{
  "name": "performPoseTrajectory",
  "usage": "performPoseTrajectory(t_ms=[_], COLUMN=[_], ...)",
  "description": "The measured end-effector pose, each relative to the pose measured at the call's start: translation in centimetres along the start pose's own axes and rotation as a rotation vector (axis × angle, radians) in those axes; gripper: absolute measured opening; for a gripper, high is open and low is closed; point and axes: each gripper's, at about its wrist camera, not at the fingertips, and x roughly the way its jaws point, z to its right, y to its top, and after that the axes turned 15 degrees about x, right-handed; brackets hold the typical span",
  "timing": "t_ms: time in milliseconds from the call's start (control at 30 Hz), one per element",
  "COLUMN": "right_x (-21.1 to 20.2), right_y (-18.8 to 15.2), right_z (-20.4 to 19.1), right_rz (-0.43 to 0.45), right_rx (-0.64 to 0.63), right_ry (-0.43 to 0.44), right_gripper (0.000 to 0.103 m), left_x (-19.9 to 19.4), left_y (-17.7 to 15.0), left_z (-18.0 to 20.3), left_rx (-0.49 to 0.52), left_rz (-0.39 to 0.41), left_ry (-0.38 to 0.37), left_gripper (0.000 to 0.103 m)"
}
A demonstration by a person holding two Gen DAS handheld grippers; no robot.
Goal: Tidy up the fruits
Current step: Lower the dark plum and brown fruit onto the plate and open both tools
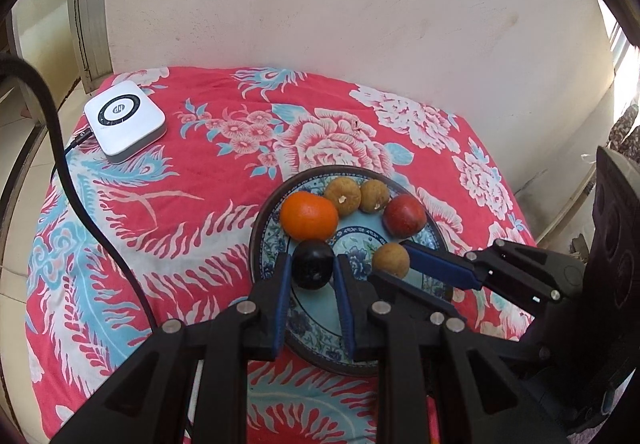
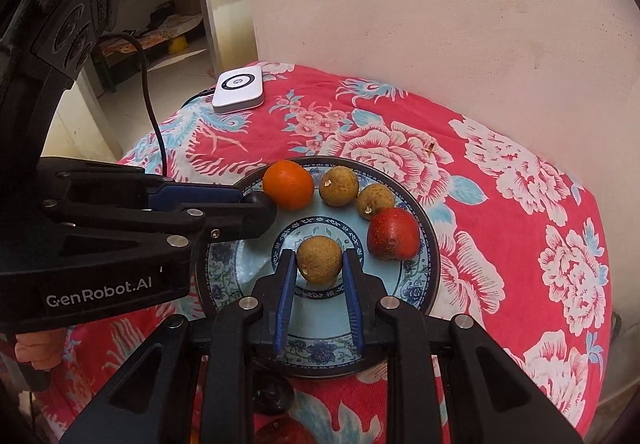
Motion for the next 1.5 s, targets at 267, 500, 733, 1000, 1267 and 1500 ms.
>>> performPoseTrajectory(t_ms=[267, 500, 733, 1000, 1267, 1500], right_x=[1.7, 2.4, 2.7, 2.9, 2.6, 2.0], right_y=[0.9, 1.3, 1.5, 1.7, 1.6, 1.4], right_z=[-0.2, -0.3, -0.5, -0.6, -0.5, -0.2], right_rz=[-0.013, -0.012, -0.003, -0.003, 0.000, 0.009], right_rx=[-0.028, -0.032, -0.047, -0.052, -0.039, -0.019], right_ry=[0.006, 0.012, 0.017, 0.021, 0.026, 0.028], right_gripper=[0.025, 0.025, 0.025, 0.025, 0.029, 0.032], left_x=[0.4, 0.5, 0.5, 0.4, 0.2, -0.2], left_y=[-0.1, -0.3, -0.2, -0.2, -0.2, -0.2], left_z=[-0.5, -0.5, -0.6, -0.6, -0.5, -0.2], left_rx=[-0.009, -0.007, -0.010, -0.012, -0.015, -0.013], left_rz=[-0.004, -0.001, -0.001, 0.001, 0.003, 0.004], left_ry=[-0.011, -0.016, -0.020, -0.017, -0.018, -0.020], left_gripper=[0.023, 0.023, 0.023, 0.022, 0.023, 0.023])
